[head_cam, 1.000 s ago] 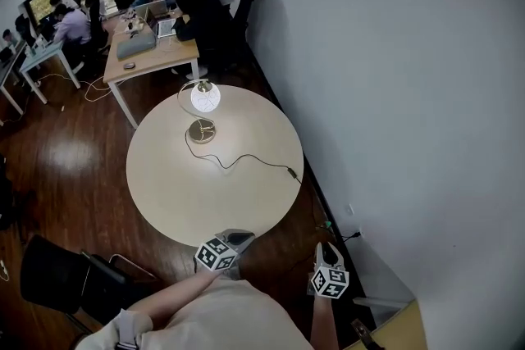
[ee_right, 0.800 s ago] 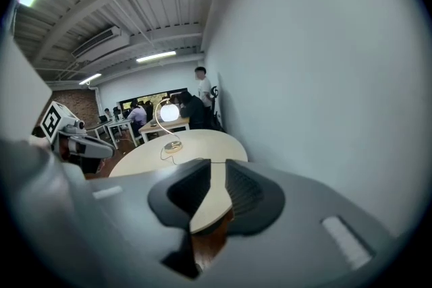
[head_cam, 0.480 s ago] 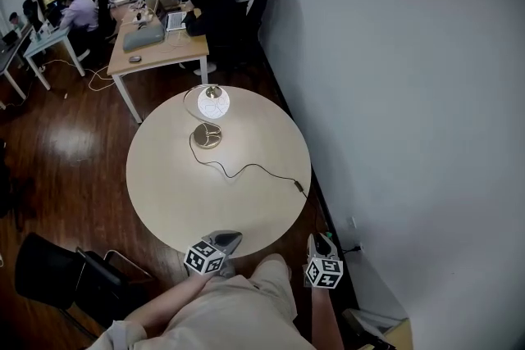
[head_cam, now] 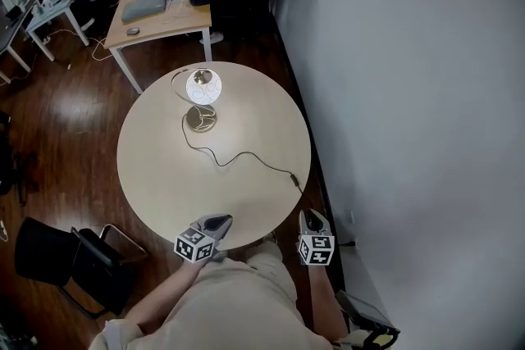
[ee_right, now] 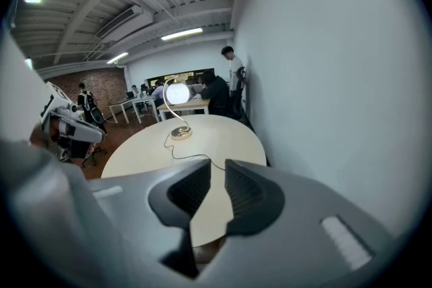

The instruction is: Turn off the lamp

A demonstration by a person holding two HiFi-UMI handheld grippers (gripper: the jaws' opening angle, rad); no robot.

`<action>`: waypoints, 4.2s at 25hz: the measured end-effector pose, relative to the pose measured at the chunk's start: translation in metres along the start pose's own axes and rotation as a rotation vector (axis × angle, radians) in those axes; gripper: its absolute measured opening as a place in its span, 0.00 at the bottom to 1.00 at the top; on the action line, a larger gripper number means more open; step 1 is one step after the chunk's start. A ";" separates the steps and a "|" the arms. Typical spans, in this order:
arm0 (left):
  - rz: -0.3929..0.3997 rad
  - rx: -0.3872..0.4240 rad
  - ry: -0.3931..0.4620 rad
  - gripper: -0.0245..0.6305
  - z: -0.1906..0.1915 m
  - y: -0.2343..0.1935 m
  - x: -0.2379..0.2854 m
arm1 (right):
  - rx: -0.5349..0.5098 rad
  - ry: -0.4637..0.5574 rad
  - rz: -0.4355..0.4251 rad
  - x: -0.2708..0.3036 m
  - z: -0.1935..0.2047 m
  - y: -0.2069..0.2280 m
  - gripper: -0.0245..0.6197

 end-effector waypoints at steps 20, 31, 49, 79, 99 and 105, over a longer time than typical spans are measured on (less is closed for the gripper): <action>-0.090 -0.247 0.022 0.01 -0.067 -0.008 0.094 | -0.233 -0.206 -0.197 0.136 -0.039 0.072 0.14; -0.137 -0.351 -0.006 0.01 -0.059 -0.007 0.112 | -0.313 -0.349 -0.271 0.194 -0.014 0.075 0.14; -0.219 -0.357 -0.042 0.01 -0.073 0.002 0.120 | -0.395 -0.547 -0.245 0.291 0.033 0.080 0.17; -0.243 -0.388 -0.104 0.01 -0.045 0.016 0.124 | -0.337 -0.538 -0.234 0.319 0.046 0.073 0.18; -0.267 -0.415 -0.098 0.01 -0.041 0.007 0.112 | -0.342 -0.506 -0.228 0.319 0.044 0.068 0.24; -0.268 -0.418 -0.096 0.01 -0.039 0.006 0.110 | -0.296 -0.492 -0.207 0.317 0.043 0.071 0.23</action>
Point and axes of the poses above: the fingertips, and each gripper's own axes: x forward along the fingers, y to its right, z out of its underside, the point moved 4 cm from there along -x, backward along the fingers, and after that the axes turned 14 degrees about -y, right-handed, at the moved point
